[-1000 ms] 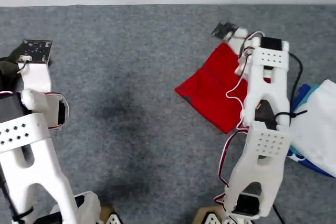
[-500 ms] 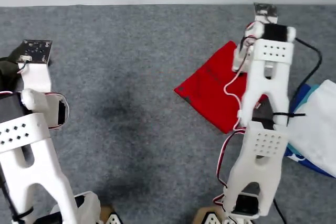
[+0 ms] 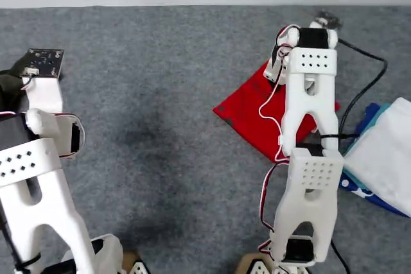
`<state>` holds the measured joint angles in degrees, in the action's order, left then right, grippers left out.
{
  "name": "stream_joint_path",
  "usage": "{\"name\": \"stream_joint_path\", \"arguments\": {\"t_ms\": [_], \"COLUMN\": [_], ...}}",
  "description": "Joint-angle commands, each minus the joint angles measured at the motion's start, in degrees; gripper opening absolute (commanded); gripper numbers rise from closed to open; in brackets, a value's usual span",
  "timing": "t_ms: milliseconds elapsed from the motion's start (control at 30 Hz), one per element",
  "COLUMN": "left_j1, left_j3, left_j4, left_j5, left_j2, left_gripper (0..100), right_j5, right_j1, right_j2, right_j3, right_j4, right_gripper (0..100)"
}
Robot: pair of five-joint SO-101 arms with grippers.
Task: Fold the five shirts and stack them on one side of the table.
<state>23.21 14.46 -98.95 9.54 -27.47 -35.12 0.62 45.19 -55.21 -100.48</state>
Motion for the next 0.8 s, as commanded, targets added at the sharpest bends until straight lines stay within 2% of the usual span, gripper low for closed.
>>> {"name": "stream_joint_path", "arguments": {"t_ms": [0,200,300,400,500,633,767], "left_j1": [0.35,0.26,0.26,0.26,0.26,0.26,0.26], "left_j3": [-1.89,-1.80,-1.80,-1.80,-1.80,-1.80,-1.80], "left_j4": [-1.41,-1.41,-1.41,-1.32,-1.32,-1.32,-1.32], "left_j5": [0.70,0.70,0.79,0.79,0.79,0.79,0.79], "left_j2": [-1.41,-1.23,-1.23,-1.23,-1.23,-1.23,-1.23], "left_gripper": [1,1,1,1,1,1,1], "right_j5": [-2.64,-3.69,-3.78,-3.78,-3.25,1.05,3.16], "right_j1": [1.01,0.92,0.92,0.84,0.66,-0.66,-3.03], "right_j2": [2.33,11.65,15.60,18.07,18.42,18.24,17.98], "right_j3": [-2.29,-2.29,-2.29,-2.37,-3.69,-5.54,-9.49], "right_j4": [-0.13,4.79,7.25,7.52,6.20,4.44,-0.48], "right_gripper": [45.9,45.1,41.1,31.4,16.9,0.4,0.7]}}
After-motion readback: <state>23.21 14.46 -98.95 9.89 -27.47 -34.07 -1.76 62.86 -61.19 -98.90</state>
